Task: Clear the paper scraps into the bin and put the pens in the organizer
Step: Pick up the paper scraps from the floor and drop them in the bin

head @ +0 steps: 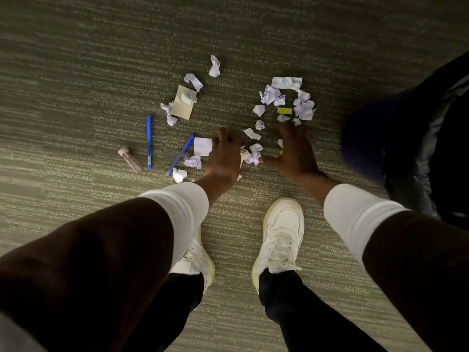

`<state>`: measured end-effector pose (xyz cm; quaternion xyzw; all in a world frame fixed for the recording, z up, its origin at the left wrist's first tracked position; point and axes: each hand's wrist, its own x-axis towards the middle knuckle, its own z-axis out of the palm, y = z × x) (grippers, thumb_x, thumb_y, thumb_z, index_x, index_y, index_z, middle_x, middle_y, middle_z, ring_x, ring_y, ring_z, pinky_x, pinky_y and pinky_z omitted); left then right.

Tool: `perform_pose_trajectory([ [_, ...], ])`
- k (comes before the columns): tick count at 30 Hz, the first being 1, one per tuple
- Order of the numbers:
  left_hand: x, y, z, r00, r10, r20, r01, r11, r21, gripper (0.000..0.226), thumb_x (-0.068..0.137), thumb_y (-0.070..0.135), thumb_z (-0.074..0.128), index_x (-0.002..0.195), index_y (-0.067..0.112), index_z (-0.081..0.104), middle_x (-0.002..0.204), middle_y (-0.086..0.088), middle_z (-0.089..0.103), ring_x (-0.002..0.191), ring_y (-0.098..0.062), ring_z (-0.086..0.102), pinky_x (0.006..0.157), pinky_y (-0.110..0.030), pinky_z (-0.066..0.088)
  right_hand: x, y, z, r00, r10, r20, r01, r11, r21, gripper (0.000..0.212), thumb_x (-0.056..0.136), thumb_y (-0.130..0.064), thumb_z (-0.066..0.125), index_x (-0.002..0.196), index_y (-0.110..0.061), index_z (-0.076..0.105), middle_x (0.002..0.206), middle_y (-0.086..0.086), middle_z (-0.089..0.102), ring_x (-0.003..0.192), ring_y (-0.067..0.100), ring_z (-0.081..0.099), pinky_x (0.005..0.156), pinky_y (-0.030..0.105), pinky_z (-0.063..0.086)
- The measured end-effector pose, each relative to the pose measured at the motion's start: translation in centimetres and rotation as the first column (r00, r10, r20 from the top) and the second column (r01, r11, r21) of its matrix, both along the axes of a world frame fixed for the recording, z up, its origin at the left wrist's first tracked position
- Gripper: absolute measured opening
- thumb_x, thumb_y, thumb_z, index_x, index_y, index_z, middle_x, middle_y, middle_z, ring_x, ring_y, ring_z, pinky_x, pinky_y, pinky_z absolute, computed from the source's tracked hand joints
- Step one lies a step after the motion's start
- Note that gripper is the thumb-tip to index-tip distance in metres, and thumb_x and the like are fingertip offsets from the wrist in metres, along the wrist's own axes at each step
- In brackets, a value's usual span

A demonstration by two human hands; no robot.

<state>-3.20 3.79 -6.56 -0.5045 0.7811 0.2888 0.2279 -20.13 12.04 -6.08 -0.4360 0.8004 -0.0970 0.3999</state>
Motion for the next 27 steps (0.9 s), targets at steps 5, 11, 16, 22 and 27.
perform_pose_trajectory([
  [5,0.9,-0.2,-0.4,0.996,-0.025,-0.087,0.027,1.000,0.016,0.054,0.093,-0.009,0.060,0.143,0.011,0.055,0.143,-0.018,0.049,0.122,-0.042,0.060,0.097,-0.049,0.056,1.6,-3.2,-1.2,0.955,0.296,-0.032,-0.298,0.949,-0.102,0.098,0.066,-0.030,0.093,0.149,-0.026,0.040,0.142,0.017,0.043,0.127,0.037,0.055,0.099,0.045,0.055],
  [11,1.7,-0.7,-0.4,0.987,0.045,-0.154,-0.035,0.997,0.068,0.043,0.093,-0.001,0.064,0.133,0.014,0.071,0.136,-0.011,0.070,0.124,-0.035,0.067,0.105,-0.045,0.054,2.9,-4.8,-1.8,0.840,0.525,-0.140,-0.542,0.828,-0.143,0.041,0.082,-0.017,0.077,0.118,-0.011,0.057,0.125,0.022,0.046,0.104,0.040,0.058,0.076,0.042,0.054],
  [16,2.4,-1.0,0.7,0.987,0.075,-0.144,-0.063,0.994,0.086,0.039,0.093,0.005,0.064,0.131,0.014,0.071,0.137,-0.010,0.069,0.127,-0.032,0.064,0.108,-0.043,0.049,3.0,-3.8,-0.8,0.871,0.483,-0.088,-0.490,0.868,-0.082,0.024,0.081,-0.007,0.077,0.103,-0.010,0.071,0.131,0.023,0.058,0.112,0.045,0.065,0.087,0.045,0.058],
  [22,2.1,-0.8,5.9,0.965,0.173,-0.196,-0.159,0.984,0.084,0.012,0.087,0.000,0.071,0.099,0.001,0.069,0.112,-0.020,0.070,0.104,-0.039,0.067,0.085,-0.042,0.050,3.5,-1.0,4.6,0.989,0.145,-0.028,-0.147,0.987,-0.059,0.019,0.079,-0.004,0.078,0.096,-0.011,0.073,0.110,0.012,0.062,0.092,0.034,0.069,0.076,0.036,0.056],
  [27,0.1,0.1,12.7,0.944,0.233,-0.234,-0.220,0.972,0.081,0.013,0.088,0.010,0.078,0.099,0.009,0.072,0.107,-0.013,0.072,0.095,-0.029,0.069,0.073,-0.028,0.045,3.3,2.0,12.1,0.989,-0.061,-0.134,0.056,0.998,-0.040,0.020,0.081,-0.012,0.081,0.100,-0.014,0.075,0.113,0.009,0.063,0.089,0.030,0.070,0.079,0.034,0.057],
])
